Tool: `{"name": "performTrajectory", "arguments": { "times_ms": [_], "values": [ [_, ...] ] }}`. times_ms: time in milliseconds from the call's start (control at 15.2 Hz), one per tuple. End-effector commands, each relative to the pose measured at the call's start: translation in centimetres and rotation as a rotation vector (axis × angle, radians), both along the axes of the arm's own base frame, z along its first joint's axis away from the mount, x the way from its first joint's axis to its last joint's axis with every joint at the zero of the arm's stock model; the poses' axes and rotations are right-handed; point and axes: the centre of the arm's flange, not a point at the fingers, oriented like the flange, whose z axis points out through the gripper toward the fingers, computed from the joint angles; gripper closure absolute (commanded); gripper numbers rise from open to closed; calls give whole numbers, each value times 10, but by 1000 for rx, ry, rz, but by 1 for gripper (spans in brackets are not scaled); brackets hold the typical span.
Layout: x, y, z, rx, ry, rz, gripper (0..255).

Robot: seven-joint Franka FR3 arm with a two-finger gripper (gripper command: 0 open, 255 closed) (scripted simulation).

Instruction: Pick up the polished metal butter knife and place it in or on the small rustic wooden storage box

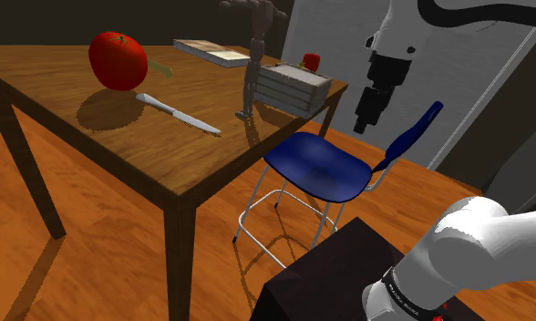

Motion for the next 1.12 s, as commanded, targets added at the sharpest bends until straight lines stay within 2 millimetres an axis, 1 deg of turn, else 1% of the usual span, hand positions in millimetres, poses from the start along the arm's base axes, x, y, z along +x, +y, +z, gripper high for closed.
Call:
{"name": "performTrajectory", "arguments": {
  "times_ms": [0,1056],
  "values": [
    [0,0,0,0,0,0,0],
    [107,167,-10,-4,-142,75,0]
  ]
}}
